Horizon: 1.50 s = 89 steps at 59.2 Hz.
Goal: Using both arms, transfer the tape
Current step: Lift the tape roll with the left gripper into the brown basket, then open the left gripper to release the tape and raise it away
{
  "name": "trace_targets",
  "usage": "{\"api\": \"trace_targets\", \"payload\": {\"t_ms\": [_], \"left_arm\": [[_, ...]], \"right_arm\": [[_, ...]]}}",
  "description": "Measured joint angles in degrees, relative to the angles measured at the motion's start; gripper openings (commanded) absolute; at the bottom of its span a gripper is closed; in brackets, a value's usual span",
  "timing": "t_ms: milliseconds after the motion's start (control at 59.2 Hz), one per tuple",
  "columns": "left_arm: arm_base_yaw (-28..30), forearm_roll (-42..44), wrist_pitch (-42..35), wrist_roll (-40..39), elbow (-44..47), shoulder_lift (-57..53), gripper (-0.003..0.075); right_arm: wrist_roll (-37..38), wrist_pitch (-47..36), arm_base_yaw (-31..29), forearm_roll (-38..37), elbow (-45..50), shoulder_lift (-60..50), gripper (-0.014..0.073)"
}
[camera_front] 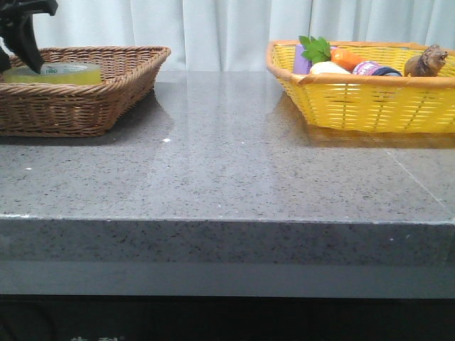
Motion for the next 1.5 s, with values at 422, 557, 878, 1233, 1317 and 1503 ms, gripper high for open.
{"api": "trace_targets", "payload": {"t_ms": [422,557,878,1233,1317,1503], "left_arm": [[-0.2,0.2,-0.3,0.8,1.2,-11.5,0.0050],[-0.6,0.4,-2.5,2.3,6.5,-17.3,-0.0020],[-0.7,0.4,-13.9,2.7,27.0,-37.1,-0.0020],[-0.7,0.4,-17.2,2.7,51.5,-66.6,-0.0020],[-0.7,0.3,-17.3,2.7,56.2,-73.6,-0.0020],[-0.7,0.3,-17.3,2.7,61.9,-85.0,-0.0020]], "right_arm": [[0.0,0.0,0.0,0.0,0.0,0.0,-0.0090],[0.0,0.0,0.0,0.0,0.0,0.0,-0.0090],[0.0,0.0,0.0,0.0,0.0,0.0,-0.0090],[0.0,0.0,0.0,0.0,0.0,0.0,-0.0090],[0.0,0.0,0.0,0.0,0.0,0.0,-0.0090],[0.0,0.0,0.0,0.0,0.0,0.0,-0.0090]]}}
